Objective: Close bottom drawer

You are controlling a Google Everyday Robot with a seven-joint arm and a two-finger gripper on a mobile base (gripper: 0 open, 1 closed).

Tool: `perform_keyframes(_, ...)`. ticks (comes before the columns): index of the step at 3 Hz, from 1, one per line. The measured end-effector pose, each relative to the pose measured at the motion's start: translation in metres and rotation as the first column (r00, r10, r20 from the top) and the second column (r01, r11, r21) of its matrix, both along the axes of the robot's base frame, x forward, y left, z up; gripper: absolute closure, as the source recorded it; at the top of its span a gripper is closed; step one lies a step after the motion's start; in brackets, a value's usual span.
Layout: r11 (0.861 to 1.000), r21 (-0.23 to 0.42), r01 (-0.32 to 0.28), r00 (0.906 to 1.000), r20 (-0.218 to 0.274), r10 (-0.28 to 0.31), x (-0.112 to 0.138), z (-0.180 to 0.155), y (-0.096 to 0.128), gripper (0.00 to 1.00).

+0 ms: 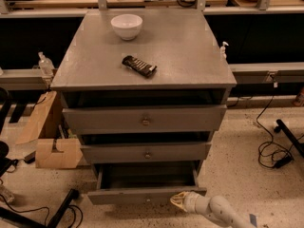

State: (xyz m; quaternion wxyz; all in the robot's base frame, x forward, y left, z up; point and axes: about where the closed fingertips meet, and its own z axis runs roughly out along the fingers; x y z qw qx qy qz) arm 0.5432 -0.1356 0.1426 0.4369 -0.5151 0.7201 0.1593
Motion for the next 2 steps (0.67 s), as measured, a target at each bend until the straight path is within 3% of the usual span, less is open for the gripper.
perform_keyframes(2, 1.000, 0.001, 0.003, 1.0000, 0.006, -0.003, 0.0046, -0.0010, -0.0005, 1.00)
